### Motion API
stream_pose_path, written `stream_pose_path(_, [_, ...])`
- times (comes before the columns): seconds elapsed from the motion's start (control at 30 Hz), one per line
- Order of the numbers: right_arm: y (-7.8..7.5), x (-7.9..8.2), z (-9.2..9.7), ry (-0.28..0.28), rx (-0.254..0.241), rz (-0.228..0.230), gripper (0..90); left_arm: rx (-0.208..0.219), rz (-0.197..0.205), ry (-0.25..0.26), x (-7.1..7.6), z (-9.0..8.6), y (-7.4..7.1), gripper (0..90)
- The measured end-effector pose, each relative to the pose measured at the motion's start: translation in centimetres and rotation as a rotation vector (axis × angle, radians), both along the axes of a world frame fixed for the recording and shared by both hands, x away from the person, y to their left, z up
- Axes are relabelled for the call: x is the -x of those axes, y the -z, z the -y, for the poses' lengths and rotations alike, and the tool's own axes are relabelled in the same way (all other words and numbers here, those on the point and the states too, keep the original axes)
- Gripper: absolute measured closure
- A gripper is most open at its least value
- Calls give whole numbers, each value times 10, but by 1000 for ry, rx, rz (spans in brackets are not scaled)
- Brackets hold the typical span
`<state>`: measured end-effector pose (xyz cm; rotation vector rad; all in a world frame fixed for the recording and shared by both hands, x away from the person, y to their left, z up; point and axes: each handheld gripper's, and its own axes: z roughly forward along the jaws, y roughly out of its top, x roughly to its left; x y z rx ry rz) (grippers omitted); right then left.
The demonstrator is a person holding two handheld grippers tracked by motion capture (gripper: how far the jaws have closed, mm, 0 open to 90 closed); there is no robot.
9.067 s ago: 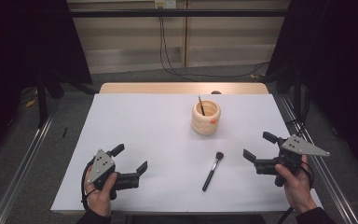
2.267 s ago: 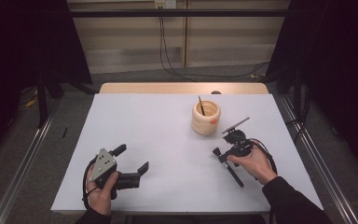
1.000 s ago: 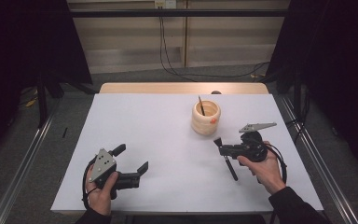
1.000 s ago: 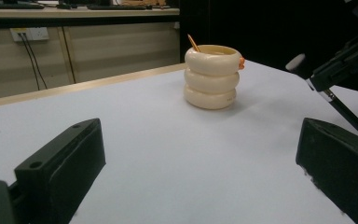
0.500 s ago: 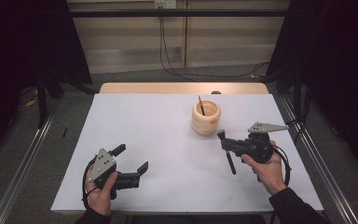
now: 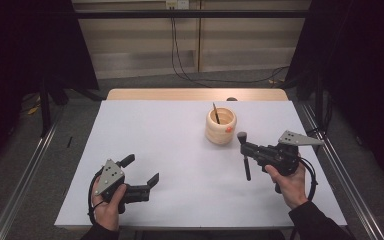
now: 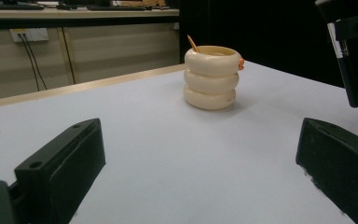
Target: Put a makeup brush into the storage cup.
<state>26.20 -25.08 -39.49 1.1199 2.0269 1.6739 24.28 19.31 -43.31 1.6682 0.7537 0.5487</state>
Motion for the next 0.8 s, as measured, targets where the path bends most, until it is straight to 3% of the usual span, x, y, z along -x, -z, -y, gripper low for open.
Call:
stream_pose_path(0.2, [-3, 2, 5, 44, -28, 23, 786, 1, 0, 2, 0, 0, 0, 11])
stream_pose_path(0.4, [-7, 3, 5, 37, -31, 50, 786, 6, -4, 7, 0, 1, 0, 13])
stream_pose_path(0.8, [-13, -1, 5, 33, 6, 107, 786, 0, -2, 6, 0, 1, 0, 13])
